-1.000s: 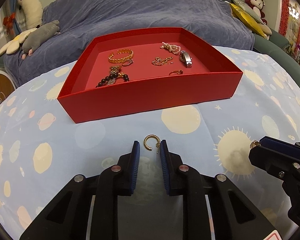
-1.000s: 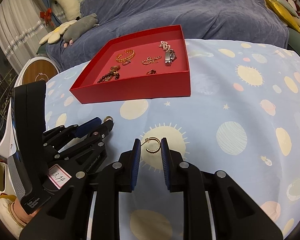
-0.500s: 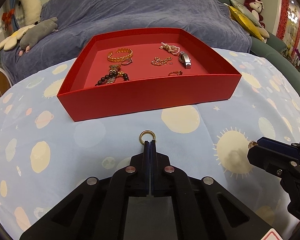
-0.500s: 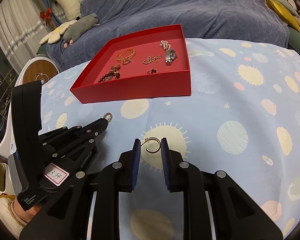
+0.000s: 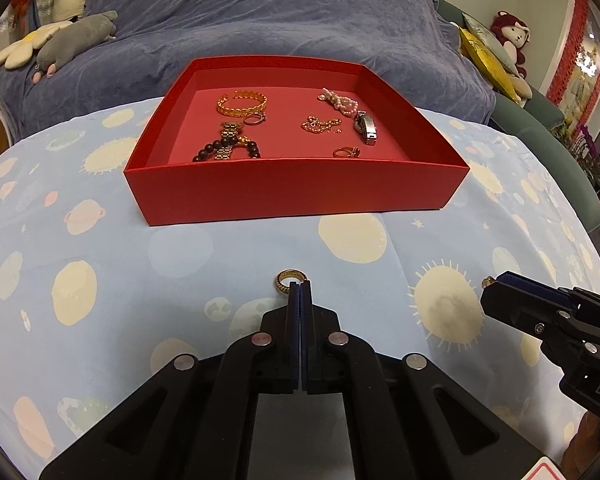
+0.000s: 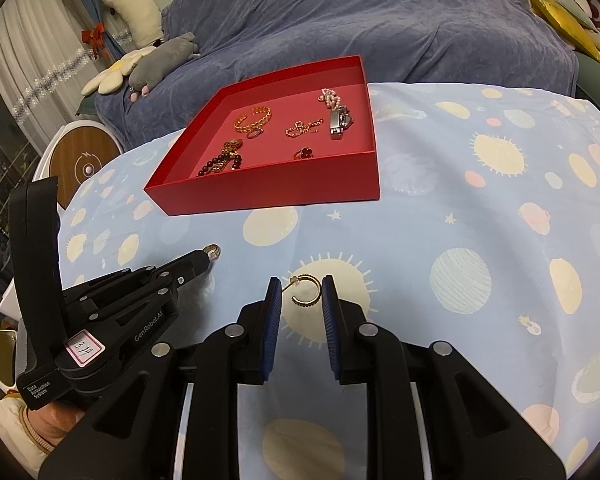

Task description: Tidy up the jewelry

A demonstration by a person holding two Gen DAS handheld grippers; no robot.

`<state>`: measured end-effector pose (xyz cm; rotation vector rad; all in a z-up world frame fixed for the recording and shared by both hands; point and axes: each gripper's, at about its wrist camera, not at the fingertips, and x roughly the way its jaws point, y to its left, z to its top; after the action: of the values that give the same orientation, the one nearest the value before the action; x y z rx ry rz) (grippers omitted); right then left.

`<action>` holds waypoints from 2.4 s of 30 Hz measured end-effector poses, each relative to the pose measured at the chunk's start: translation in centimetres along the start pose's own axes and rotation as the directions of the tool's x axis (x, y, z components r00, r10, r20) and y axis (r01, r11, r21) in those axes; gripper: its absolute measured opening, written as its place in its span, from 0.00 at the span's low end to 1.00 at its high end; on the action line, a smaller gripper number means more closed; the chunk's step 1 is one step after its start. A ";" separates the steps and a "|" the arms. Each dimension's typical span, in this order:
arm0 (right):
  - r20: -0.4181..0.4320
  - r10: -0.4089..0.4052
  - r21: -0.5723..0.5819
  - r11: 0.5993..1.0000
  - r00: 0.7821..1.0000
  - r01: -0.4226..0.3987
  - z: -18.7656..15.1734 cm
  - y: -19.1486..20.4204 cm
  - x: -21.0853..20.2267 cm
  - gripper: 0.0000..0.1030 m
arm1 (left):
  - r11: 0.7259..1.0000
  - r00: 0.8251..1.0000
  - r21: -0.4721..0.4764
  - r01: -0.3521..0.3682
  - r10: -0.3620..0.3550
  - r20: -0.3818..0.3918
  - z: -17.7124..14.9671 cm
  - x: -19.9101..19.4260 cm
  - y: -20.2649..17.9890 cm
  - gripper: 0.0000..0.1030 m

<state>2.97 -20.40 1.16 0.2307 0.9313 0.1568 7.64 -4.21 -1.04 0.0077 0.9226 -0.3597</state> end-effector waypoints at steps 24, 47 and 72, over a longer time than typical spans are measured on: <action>-0.013 0.006 -0.004 1.000 1.000 -0.007 0.0 0.3 0.4 0.19 | 0.995 0.997 0.067 -0.077 0.076 0.014 0.1 1.3 -0.9 0.15; 0.106 0.087 -0.068 0.994 0.991 -0.080 10.3 2.1 -1.6 0.19 | 0.998 0.984 0.056 -0.038 0.028 0.176 9.5 -6.2 1.7 0.14; 0.047 -0.010 -0.034 0.999 0.999 0.012 18.4 0.7 12.6 0.19 | 0.990 0.986 -0.010 -0.139 0.140 0.089 16.2 7.0 5.2 0.14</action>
<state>25.23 -19.13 2.23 0.1971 0.8829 0.1562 25.67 -4.04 2.65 0.0518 0.8293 -0.2263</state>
